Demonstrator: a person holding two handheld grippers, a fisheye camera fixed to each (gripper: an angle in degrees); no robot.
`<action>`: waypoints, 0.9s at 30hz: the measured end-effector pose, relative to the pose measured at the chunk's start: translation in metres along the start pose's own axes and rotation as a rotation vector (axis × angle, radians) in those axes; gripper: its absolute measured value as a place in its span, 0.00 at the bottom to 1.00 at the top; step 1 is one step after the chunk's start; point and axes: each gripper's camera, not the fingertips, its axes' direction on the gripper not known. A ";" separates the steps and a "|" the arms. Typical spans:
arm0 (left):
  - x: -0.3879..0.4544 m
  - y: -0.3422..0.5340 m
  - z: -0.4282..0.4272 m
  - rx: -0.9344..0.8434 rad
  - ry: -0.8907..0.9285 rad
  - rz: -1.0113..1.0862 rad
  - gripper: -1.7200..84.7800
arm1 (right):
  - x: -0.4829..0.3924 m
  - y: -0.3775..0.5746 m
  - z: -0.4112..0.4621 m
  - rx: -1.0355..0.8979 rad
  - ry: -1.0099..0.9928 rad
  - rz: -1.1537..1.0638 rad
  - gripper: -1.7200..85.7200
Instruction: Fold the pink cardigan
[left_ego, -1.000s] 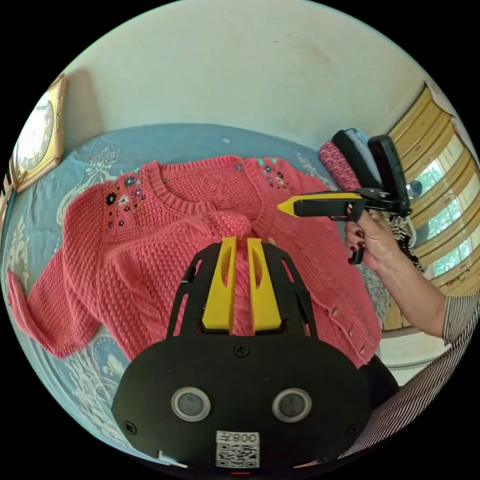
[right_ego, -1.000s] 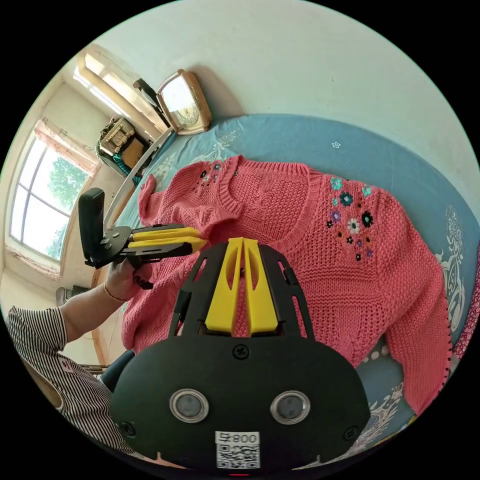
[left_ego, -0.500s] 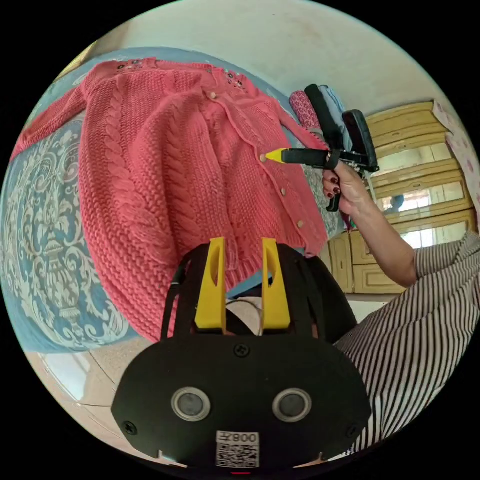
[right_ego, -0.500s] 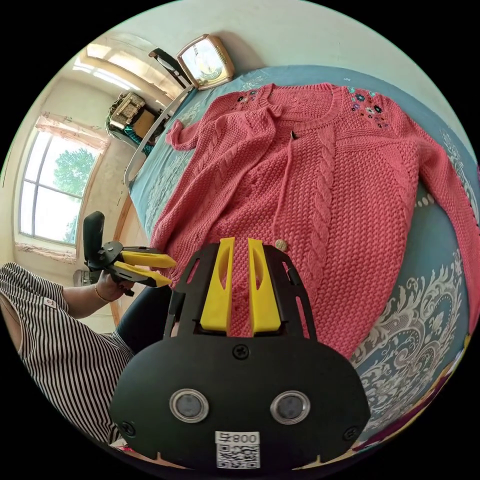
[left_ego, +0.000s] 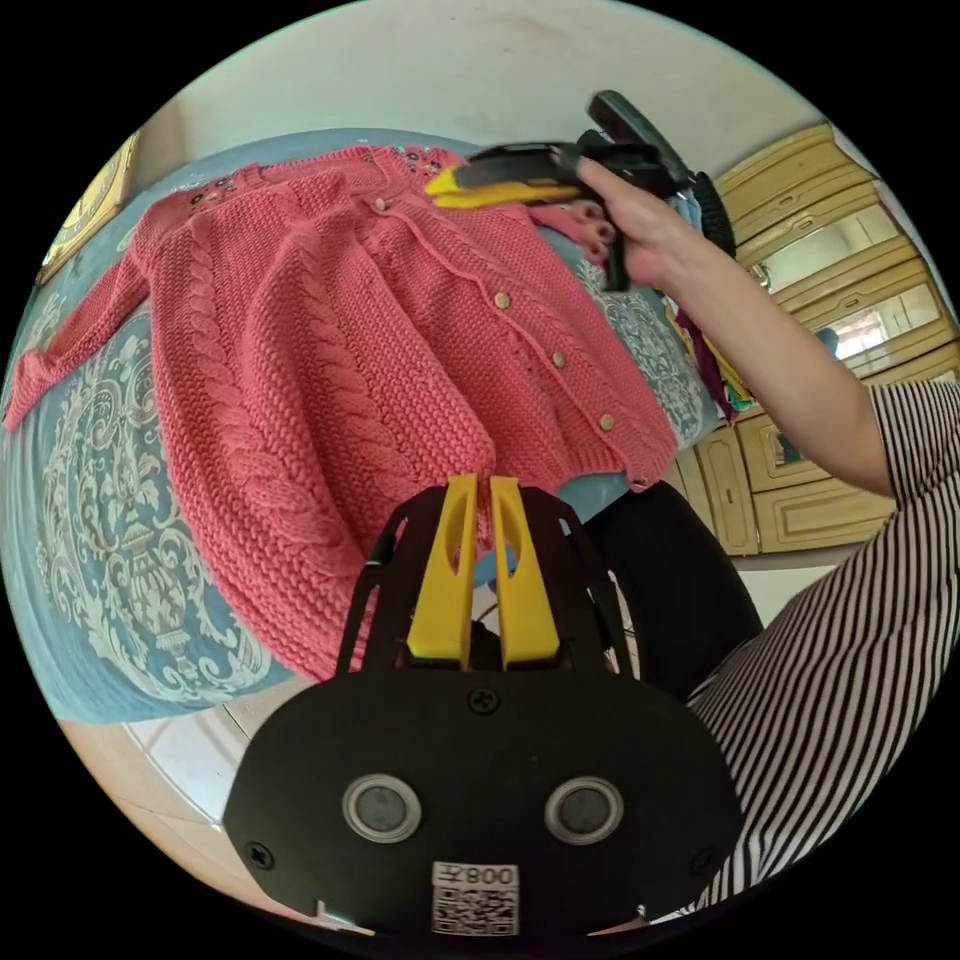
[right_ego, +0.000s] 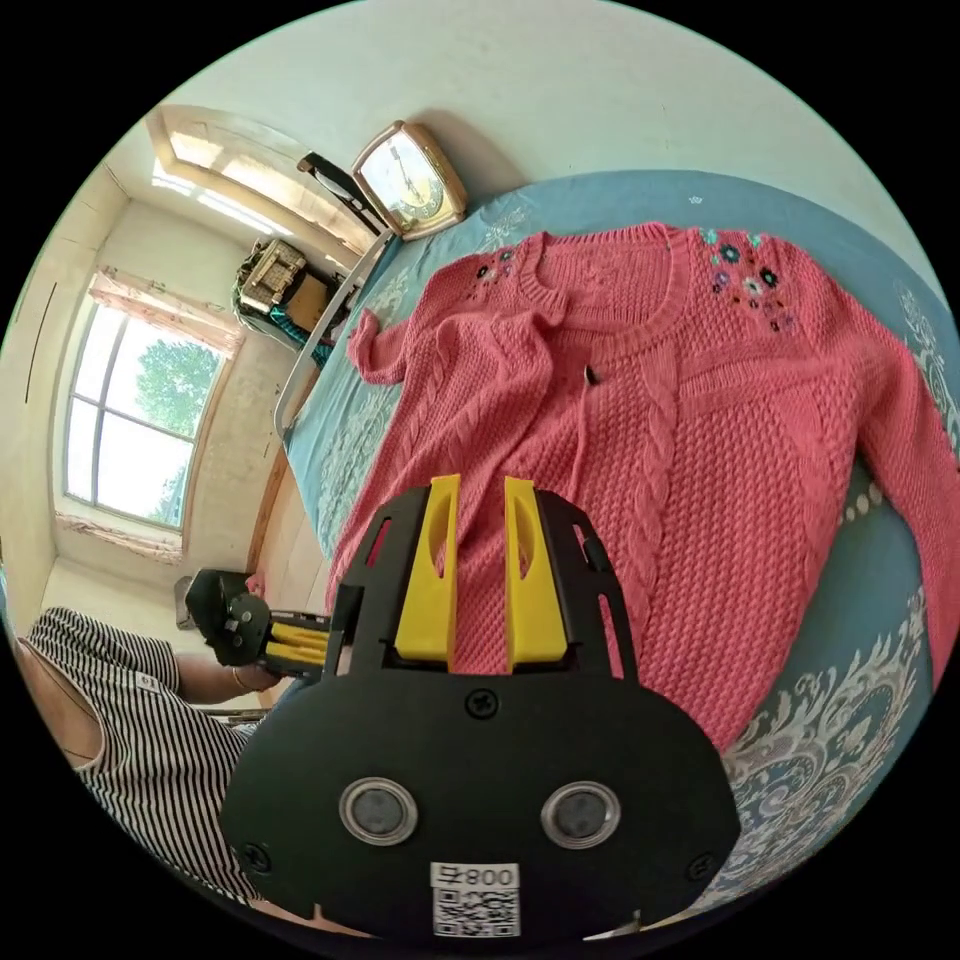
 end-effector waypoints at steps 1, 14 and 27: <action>0.003 0.002 0.005 -0.011 0.017 0.012 0.05 | 0.004 -0.025 0.001 0.021 0.002 0.002 0.11; -0.004 0.018 0.055 -0.040 0.150 0.010 0.05 | 0.010 -0.185 0.103 -0.139 0.236 0.036 0.11; -0.005 0.039 0.074 0.006 0.176 0.036 0.05 | -0.038 -0.197 0.095 -0.154 0.289 -0.105 0.02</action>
